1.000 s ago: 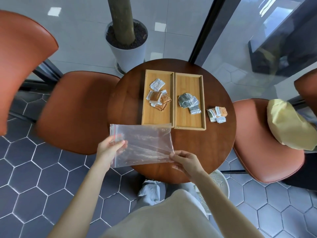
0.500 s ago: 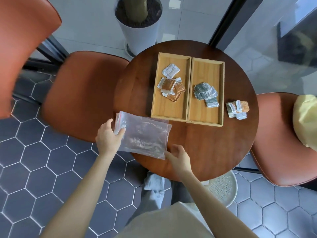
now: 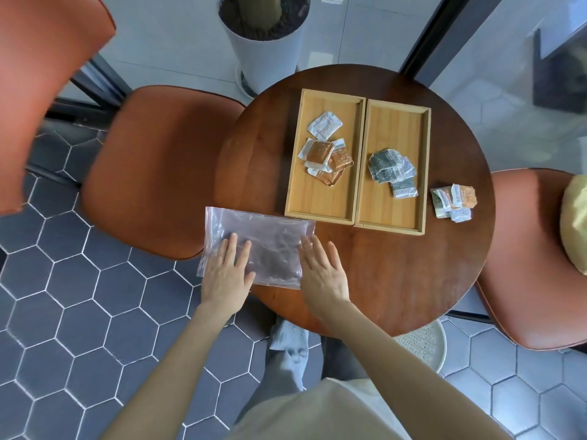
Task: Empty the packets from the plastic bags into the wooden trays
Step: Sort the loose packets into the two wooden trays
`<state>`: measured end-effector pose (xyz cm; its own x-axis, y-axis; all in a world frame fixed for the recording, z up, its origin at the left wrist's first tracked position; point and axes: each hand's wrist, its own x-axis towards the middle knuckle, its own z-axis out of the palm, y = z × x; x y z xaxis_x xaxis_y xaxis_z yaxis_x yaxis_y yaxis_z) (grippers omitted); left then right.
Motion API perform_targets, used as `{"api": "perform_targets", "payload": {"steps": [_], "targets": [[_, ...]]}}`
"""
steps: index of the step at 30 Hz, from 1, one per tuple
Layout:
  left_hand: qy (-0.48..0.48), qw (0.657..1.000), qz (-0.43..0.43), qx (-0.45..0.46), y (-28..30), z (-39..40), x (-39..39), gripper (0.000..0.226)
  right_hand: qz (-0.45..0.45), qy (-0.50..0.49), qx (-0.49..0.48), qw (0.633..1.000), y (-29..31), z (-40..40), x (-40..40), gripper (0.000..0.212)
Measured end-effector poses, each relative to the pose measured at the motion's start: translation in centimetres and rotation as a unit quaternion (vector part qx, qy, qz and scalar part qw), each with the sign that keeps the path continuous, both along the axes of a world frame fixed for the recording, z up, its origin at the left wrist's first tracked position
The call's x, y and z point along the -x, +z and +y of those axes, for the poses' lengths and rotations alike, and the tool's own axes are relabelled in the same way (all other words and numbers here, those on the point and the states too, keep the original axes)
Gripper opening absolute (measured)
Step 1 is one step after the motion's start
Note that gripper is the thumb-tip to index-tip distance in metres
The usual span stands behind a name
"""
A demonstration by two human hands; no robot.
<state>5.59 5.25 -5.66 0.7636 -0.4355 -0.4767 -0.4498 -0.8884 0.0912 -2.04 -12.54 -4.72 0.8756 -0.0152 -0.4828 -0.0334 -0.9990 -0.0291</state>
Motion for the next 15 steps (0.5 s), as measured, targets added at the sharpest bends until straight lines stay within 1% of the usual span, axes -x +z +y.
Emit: {"api": "perform_targets", "payload": {"steps": [3, 5, 6, 8, 9, 10, 12, 13, 15], "targets": [[0.015, 0.999, 0.019, 0.032, 0.3, 0.2, -0.3, 0.064, 0.034, 0.008, -0.001, 0.999, -0.1, -0.8, 0.0, 0.064], [0.017, 0.999, 0.019, 0.039, 0.7, 0.0, -0.7, 0.063, 0.031, -0.007, -0.022, 0.999, 0.3, -0.9, -0.4, 0.059], [0.012, 0.999, 0.019, 0.033, 0.8, -0.1, -0.9, 0.062, 0.017, -0.030, -0.041, 0.999, 0.6, -0.7, -0.7, 0.054], [-0.001, 1.000, 0.018, 0.004, 1.1, -0.5, -1.3, 0.061, -0.063, -0.079, -0.067, 0.993, 1.3, -0.2, -1.4, 0.037], [-0.008, 1.000, 0.019, -0.010, 1.2, -0.7, -1.4, 0.061, -0.094, -0.084, -0.080, 0.989, 1.4, -0.1, -1.7, 0.031], [-0.013, 0.999, 0.021, -0.020, 1.2, -0.8, -1.6, 0.061, -0.113, -0.067, -0.089, 0.987, 1.4, 0.1, -2.0, 0.031], [-0.013, 0.999, 0.029, -0.023, 1.4, -0.9, -1.6, 0.060, -0.065, -0.006, -0.091, 0.994, 1.0, 0.3, -2.1, 0.048], [-0.009, 0.999, 0.034, -0.021, 1.6, -0.9, -1.6, 0.060, -0.023, 0.006, -0.082, 0.996, 0.7, 0.1, -2.0, 0.056], [0.001, 0.999, 0.047, -0.018, 2.1, -1.0, -1.8, 0.058, 0.034, 0.005, -0.063, 0.997, 0.4, -1.0, -1.6, 0.061]]}}
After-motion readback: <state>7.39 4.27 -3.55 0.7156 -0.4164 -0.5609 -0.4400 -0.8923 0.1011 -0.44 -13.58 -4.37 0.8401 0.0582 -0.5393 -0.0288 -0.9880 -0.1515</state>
